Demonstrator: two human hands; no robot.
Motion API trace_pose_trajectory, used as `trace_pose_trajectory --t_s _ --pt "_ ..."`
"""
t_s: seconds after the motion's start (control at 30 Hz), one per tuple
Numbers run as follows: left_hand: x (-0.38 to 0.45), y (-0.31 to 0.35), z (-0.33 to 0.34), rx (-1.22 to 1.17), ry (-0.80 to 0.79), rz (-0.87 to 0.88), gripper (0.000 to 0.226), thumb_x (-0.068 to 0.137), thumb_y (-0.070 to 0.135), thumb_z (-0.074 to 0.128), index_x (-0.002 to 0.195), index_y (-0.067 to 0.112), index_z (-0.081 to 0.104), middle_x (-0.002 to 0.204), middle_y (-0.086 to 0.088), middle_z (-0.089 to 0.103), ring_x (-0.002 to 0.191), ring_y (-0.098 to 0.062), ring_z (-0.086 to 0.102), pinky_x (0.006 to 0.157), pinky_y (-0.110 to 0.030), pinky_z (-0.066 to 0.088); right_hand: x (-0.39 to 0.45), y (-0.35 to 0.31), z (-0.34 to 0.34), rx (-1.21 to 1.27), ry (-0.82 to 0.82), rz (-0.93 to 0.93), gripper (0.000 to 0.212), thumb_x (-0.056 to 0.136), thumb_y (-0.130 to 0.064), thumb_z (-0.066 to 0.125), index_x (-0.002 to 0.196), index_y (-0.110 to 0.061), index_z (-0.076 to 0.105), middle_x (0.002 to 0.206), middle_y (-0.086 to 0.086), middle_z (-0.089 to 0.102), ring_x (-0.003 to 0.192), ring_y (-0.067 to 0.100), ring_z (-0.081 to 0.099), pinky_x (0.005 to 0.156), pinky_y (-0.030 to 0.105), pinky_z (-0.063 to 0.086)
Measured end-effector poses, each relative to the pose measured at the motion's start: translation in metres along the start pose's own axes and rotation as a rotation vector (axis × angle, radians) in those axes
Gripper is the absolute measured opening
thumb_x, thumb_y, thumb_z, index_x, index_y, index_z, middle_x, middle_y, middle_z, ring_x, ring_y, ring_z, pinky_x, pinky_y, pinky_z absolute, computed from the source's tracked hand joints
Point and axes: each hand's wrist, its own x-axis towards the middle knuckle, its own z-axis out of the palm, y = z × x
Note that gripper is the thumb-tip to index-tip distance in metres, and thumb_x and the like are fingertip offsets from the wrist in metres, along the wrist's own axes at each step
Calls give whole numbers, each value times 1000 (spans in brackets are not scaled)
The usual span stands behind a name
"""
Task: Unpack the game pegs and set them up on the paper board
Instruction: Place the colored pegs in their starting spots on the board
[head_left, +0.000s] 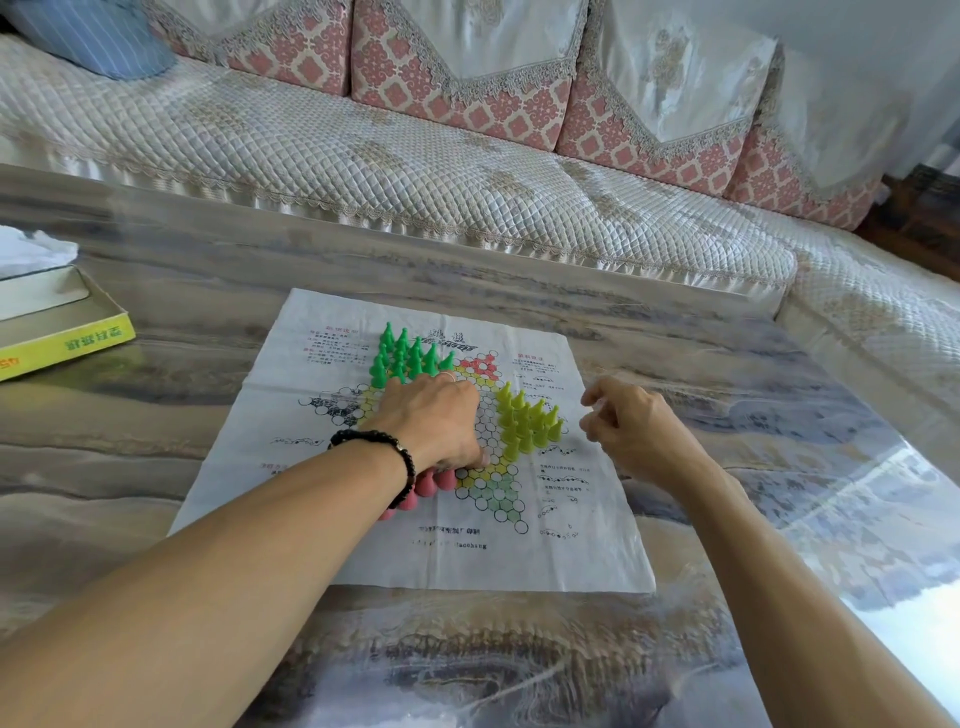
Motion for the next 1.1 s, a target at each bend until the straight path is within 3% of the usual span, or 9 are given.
trace_pose_trajectory --t_s 0.13,0.27,0.33,0.47,0.57,0.77,0.9,0.97,1.1 --pt "-1 1 -1 -10 1 2 58 75 60 72 113 21 50 112 1 57 100 -22 58 88 -44 45 5 -3 2 -52 -24 2 15 85 -19 64 99 -18 57 76 -9 60 81 16 57 75 36 51" --pt "-1 1 -1 1 -2 -17 49 75 61 71 96 20 53 104 2 61 90 -19 54 88 -42 47 9 -6 4 -91 -54 -5 17 86 -11 58 99 -18 66 83 -6 61 82 14 58 71 29 48" --pt "-1 0 -1 9 2 -15 48 75 61 71 93 20 54 107 0 59 93 -20 53 88 -42 47 10 -6 6 -91 -65 -20 19 87 -11 58 101 -16 69 90 -3 64 85 13 60 73 27 50" --pt "1 -2 1 19 -3 12 61 74 62 71 115 18 60 125 -2 51 115 -22 48 93 -44 46 11 -4 9 -73 -68 -25 19 86 -12 60 102 -17 70 88 -6 63 81 9 58 70 22 46" --pt "1 -2 0 25 0 26 65 76 61 70 123 18 58 131 -2 48 121 -22 44 95 -43 45 12 -3 9 -60 -74 -24 21 87 -14 60 105 -19 70 81 -11 60 75 5 57 64 19 43" --pt "-2 -1 -1 9 17 24 52 78 59 70 107 18 57 117 0 55 95 -18 49 86 -39 46 13 -4 9 -59 -86 -28 21 90 -17 60 109 -19 67 76 -14 58 70 5 57 57 17 39" --pt "-2 -3 -2 -30 11 36 49 83 58 65 109 17 57 115 0 58 94 -19 55 78 -35 45 9 -5 6 -46 -108 -2 32 90 -18 60 122 -16 59 87 -9 62 85 12 61 71 24 45" --pt "-2 -5 -3 -55 12 38 49 88 55 61 118 16 57 122 -1 57 103 -20 58 85 -37 48 5 -6 1 -58 -77 -10 38 91 -22 58 128 -17 54 97 -6 62 96 16 60 78 27 45" --pt "-9 -11 -10 -62 105 73 49 91 56 53 118 15 57 121 -2 56 104 -22 58 85 -37 48 -2 -20 -10 -58 46 -73 43 90 -33 59 129 -17 53 112 -1 58 96 15 57 86 32 47"
